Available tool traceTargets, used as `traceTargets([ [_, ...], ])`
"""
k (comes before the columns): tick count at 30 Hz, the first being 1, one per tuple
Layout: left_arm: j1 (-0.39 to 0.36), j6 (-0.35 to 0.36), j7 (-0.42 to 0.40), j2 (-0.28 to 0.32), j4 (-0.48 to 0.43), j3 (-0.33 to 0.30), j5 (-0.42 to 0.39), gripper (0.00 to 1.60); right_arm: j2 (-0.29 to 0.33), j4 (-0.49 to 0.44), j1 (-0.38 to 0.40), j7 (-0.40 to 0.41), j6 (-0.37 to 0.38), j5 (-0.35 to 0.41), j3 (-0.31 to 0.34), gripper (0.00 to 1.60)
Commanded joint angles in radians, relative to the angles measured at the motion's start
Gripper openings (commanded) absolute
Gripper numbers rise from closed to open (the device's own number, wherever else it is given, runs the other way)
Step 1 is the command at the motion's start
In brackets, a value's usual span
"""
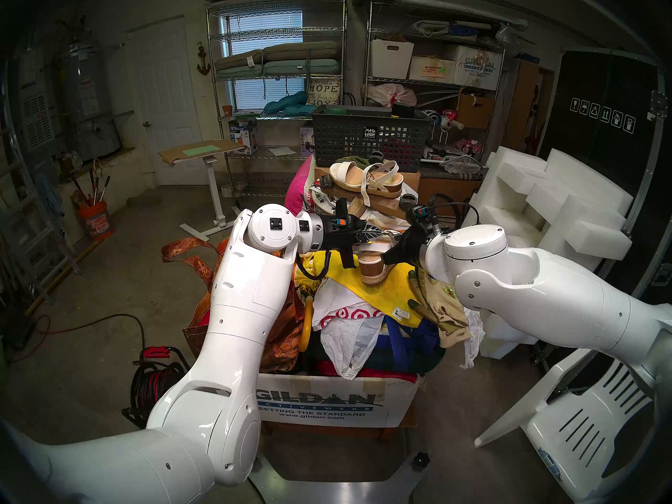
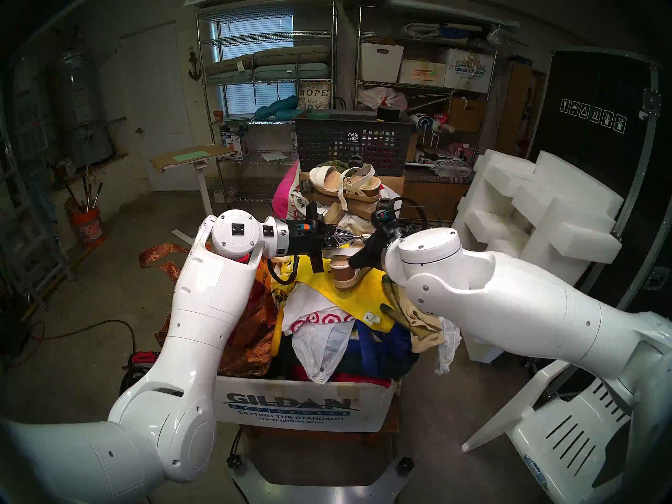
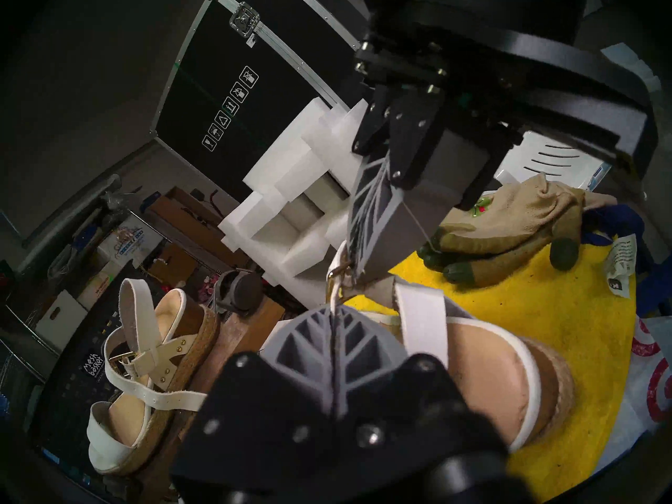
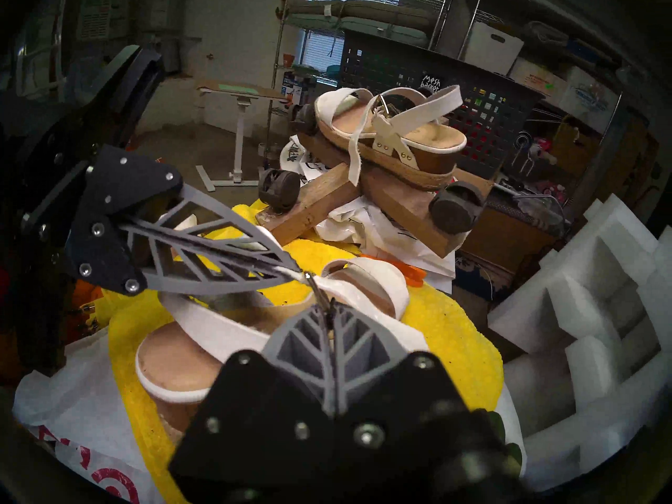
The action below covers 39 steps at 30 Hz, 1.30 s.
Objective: Unbuckle a shoe
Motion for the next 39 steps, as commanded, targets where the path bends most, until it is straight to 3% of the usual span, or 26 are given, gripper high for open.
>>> traceTargets([
  [1,-0.016,-0.001,0.035,0.006,-0.010,-0.024,0.008,0.00,0.010,-0.002,0.013,-0.079,-0.005,0.008,0.029,0.00],
  [9,-0.019,-0.002,0.030,0.011,-0.013,-0.034,0.012,0.00,0.011,-0.006,0.013,-0.102,-0.016,0.026,0.030,0.00],
  [16,-0.011,0.004,0.003,0.006,-0.030,-0.035,-0.005,0.00,0.023,-0.025,0.023,-0.011,0.011,0.035,0.017,0.00],
  [33,-0.004,0.014,-0.019,0.005,-0.045,-0.030,-0.018,0.00,-0.007,0.007,0.053,0.115,0.053,-0.069,-0.007,0.00],
  [39,-0.005,0.026,-0.064,0.006,-0.044,-0.026,-0.041,0.00,-0.020,0.028,0.059,0.150,0.060,-0.090,-0.009,0.00],
])
